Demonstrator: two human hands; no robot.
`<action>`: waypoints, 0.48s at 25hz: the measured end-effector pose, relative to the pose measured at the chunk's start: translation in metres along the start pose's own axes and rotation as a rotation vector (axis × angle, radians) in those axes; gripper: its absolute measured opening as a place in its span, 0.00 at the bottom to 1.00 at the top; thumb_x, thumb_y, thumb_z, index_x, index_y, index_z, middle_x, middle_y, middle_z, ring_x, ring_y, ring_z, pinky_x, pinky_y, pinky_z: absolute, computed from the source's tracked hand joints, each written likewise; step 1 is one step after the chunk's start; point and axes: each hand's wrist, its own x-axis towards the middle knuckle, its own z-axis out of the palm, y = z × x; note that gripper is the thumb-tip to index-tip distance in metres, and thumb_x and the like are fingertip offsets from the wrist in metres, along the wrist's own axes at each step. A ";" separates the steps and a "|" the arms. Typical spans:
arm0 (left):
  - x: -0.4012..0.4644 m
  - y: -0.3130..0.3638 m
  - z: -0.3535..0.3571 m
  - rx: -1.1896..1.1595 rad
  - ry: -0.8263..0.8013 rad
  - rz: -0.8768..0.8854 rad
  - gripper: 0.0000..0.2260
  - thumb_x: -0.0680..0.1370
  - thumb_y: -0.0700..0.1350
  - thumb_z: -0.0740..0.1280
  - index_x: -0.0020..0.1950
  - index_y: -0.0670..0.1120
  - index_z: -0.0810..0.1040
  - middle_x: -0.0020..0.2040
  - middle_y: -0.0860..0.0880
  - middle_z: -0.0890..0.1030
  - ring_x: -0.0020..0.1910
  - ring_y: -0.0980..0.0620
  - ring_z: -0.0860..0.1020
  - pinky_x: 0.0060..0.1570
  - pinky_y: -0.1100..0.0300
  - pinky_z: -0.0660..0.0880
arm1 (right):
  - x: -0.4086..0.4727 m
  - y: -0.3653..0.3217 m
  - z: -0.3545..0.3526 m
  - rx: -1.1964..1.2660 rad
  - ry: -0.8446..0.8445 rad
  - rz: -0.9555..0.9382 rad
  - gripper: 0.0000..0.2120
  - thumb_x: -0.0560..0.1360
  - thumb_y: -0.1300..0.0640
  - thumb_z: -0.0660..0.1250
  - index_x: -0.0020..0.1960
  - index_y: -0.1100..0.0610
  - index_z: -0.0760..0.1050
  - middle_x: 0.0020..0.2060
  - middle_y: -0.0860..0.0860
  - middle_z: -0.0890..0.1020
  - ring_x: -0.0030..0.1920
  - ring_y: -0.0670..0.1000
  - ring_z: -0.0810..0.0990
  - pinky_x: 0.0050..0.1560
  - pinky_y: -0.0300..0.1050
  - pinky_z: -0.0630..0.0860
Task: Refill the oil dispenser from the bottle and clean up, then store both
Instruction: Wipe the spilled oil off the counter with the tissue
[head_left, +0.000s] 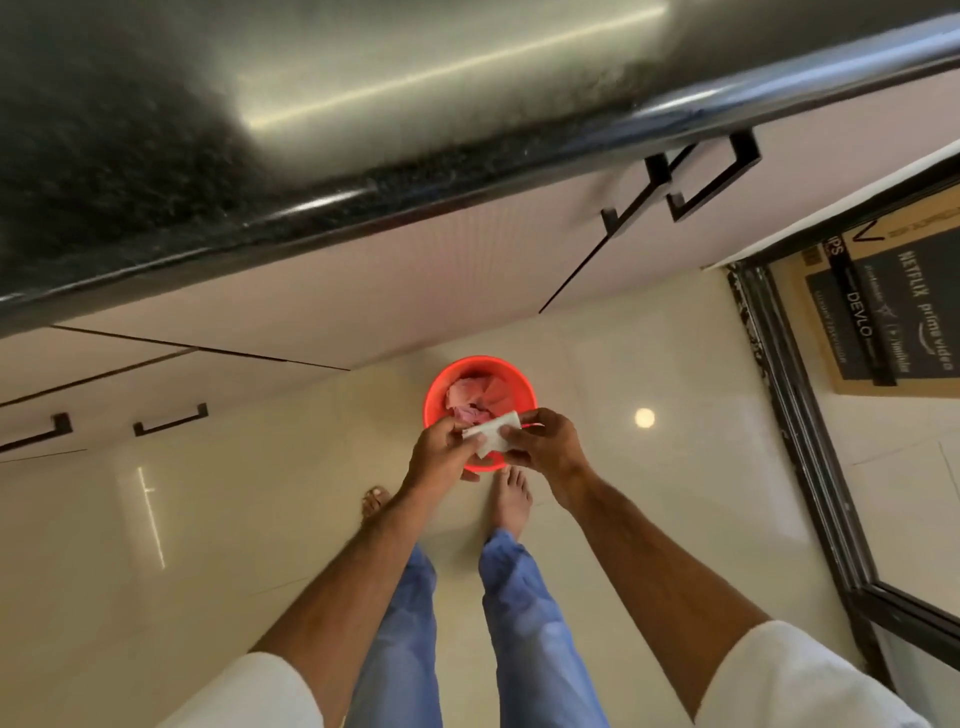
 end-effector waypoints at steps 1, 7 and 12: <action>0.007 -0.005 0.004 -0.062 0.018 -0.042 0.06 0.80 0.35 0.69 0.49 0.47 0.77 0.48 0.41 0.83 0.39 0.48 0.83 0.31 0.57 0.81 | 0.012 0.005 0.003 -0.035 0.047 -0.007 0.06 0.76 0.70 0.71 0.47 0.61 0.76 0.42 0.60 0.83 0.39 0.55 0.84 0.39 0.44 0.84; 0.035 -0.044 0.004 0.424 0.031 0.127 0.13 0.80 0.38 0.67 0.64 0.43 0.77 0.58 0.51 0.78 0.57 0.50 0.78 0.52 0.60 0.70 | 0.073 0.039 0.021 -0.062 0.116 0.108 0.12 0.75 0.66 0.69 0.57 0.62 0.75 0.40 0.58 0.81 0.40 0.55 0.81 0.46 0.48 0.81; 0.011 -0.045 -0.025 0.748 -0.023 0.275 0.14 0.80 0.43 0.67 0.65 0.48 0.77 0.65 0.47 0.77 0.64 0.45 0.76 0.61 0.46 0.74 | 0.031 0.034 0.001 -0.482 0.054 -0.012 0.13 0.76 0.60 0.68 0.60 0.62 0.79 0.50 0.59 0.83 0.51 0.61 0.83 0.53 0.54 0.79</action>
